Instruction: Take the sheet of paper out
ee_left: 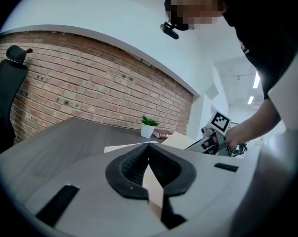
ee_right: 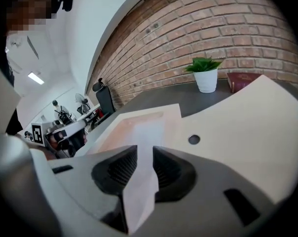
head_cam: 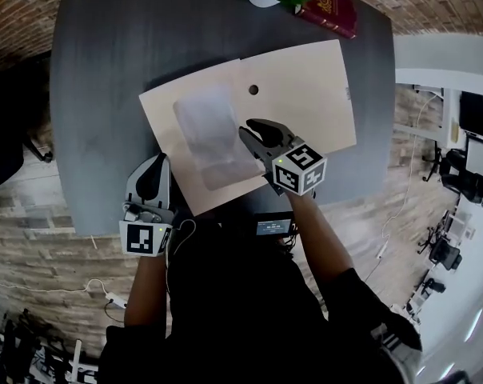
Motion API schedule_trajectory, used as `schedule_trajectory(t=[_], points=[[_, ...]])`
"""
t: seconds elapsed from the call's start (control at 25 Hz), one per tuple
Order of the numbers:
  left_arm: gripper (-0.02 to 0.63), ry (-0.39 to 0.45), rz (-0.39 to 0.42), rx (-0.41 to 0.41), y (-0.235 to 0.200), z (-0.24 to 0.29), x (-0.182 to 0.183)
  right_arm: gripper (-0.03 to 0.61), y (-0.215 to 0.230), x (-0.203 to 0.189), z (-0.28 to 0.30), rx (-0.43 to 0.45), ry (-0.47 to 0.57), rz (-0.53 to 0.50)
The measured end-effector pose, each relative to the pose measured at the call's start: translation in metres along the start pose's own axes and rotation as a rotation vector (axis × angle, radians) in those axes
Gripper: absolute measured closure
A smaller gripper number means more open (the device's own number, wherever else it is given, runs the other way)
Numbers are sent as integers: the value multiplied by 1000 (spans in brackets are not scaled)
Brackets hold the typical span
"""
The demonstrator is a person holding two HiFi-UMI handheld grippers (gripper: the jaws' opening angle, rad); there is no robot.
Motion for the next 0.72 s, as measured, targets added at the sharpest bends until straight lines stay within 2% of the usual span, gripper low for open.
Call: schedule_trajectory(t=[0.16, 0.48, 0.72], points=[[618, 34, -1, -22, 2, 11, 0, 491, 15, -11, 17, -17, -85, 22], [618, -12, -9, -39, 11, 19, -18, 491, 22, -31, 32, -64, -244, 4], [618, -13, -9, -45, 14, 20, -21, 495, 26, -35, 37, -88, -290, 21]])
Point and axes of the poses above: the fingertips, and each gripper's own axes: z forward along the fingers, y to its right, x out of its top, the point moved 6 cm from there along -z, backward along the fingers, and after that the axes turned 14 degrees about x, right-handed, at the moved point
